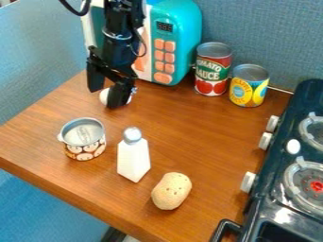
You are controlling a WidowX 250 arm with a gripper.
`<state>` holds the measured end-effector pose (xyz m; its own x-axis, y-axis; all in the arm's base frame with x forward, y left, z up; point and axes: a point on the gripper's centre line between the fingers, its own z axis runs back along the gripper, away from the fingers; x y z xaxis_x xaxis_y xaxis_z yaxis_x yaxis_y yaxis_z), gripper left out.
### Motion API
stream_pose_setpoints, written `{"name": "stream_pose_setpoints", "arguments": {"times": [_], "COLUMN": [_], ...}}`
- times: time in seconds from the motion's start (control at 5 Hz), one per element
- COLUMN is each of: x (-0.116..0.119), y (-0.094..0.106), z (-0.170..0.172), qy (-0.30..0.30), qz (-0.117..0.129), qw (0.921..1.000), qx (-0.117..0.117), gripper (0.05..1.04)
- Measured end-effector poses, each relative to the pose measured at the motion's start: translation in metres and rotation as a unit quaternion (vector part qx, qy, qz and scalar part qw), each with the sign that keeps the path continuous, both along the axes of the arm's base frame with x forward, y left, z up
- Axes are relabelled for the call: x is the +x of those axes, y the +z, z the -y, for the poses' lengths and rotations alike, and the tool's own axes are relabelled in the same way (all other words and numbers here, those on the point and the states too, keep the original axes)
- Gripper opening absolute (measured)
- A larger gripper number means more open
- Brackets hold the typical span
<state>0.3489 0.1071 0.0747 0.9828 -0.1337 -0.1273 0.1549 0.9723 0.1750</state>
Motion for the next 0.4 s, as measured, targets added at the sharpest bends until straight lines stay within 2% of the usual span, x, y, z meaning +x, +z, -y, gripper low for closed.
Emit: {"name": "stream_pose_setpoints", "arguments": {"times": [0.2, 0.4], "x": [0.010, 0.016], "y": [0.008, 0.002], "z": [-0.012, -0.024], "qy": [-0.059, -0.076], "qz": [-0.004, -0.025], "qw": [0.9982, 0.9957], "qx": [0.015, 0.048], "gripper": [1.001, 1.001]}}
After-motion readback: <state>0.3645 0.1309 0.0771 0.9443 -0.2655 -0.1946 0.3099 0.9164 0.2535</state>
